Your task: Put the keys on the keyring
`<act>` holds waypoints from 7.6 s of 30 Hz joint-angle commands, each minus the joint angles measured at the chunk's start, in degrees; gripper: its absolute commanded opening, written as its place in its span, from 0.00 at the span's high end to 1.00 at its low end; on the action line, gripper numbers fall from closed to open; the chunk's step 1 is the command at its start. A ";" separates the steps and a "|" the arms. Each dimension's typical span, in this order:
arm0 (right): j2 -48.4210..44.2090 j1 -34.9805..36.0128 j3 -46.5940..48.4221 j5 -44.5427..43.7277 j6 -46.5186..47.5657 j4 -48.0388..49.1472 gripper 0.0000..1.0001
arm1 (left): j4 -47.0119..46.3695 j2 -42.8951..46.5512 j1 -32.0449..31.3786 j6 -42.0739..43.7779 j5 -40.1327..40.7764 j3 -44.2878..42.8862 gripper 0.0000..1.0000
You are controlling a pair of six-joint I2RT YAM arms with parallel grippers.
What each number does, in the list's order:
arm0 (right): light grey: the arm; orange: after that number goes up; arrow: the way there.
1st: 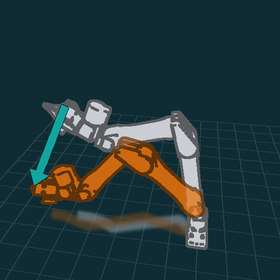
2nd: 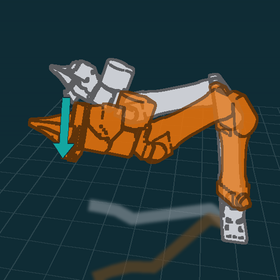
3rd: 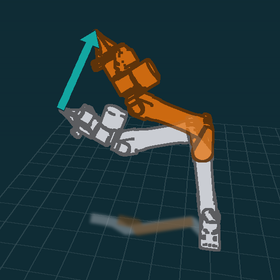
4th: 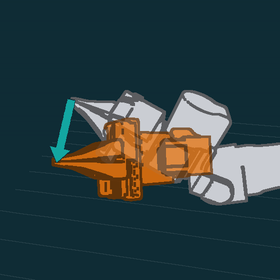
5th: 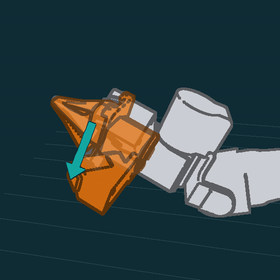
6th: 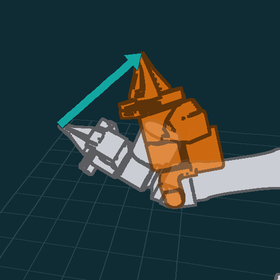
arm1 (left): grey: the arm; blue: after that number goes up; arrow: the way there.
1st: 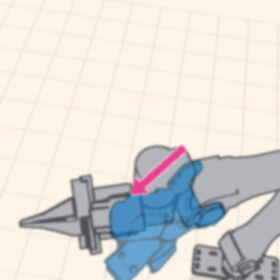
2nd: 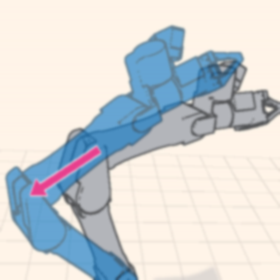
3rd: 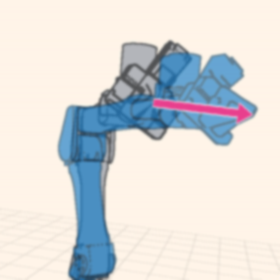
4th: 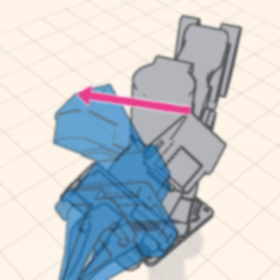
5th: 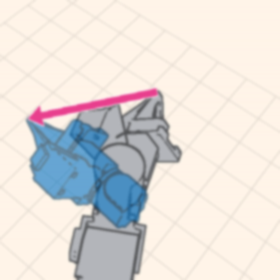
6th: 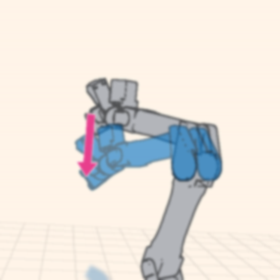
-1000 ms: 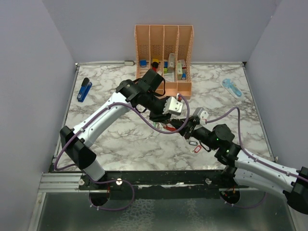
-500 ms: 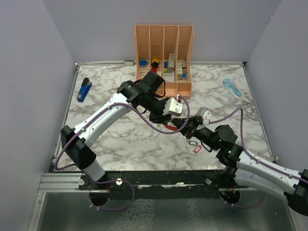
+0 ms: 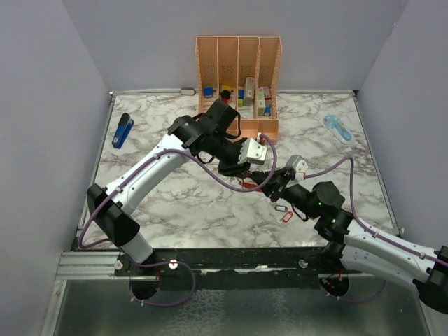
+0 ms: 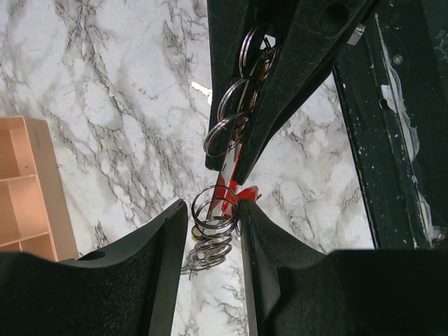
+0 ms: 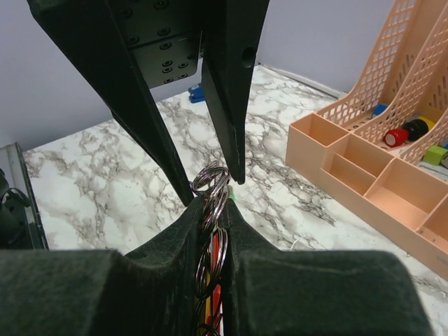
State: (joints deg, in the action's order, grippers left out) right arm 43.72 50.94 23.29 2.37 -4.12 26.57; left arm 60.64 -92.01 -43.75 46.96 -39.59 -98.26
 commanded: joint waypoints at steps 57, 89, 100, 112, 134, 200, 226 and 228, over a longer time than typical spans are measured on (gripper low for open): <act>-0.91 -0.14 2.72 -2.61 -7.53 -4.90 0.95 | -0.45 1.33 -0.50 2.57 0.53 -0.23 0.72; -1.22 -0.13 3.10 -3.71 -10.12 -6.37 0.95 | -0.63 2.51 -0.52 2.98 -1.22 2.84 0.58; -0.78 -0.18 3.39 -4.39 -10.29 -6.71 0.95 | 0.50 3.39 -0.53 3.62 -0.99 2.29 0.58; -0.77 -0.14 3.30 -4.39 -10.69 -6.76 0.95 | 2.38 3.02 -0.55 3.41 -2.34 -0.86 0.58; -0.45 -0.09 3.56 -2.44 -11.53 -6.64 0.95 | -3.84 2.50 -0.90 1.59 -1.22 4.88 0.58; -7.22 -0.18 -0.27 -5.35 -13.53 -9.78 0.94 | -9.07 5.10 -2.53 -4.45 2.87 6.04 0.91; -14.01 -0.14 -2.58 -5.80 -13.70 -12.31 0.79 | -9.93 3.26 -2.48 -6.19 -3.23 2.55 1.00; -14.88 -0.14 -2.40 -6.05 -13.59 -13.39 0.79 | -10.08 3.41 -2.49 -6.05 -3.26 3.16 1.00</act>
State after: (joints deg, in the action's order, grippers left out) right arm 30.63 50.89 20.93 -3.01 -18.15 15.79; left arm 51.51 -89.17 -46.57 41.25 -41.15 -94.13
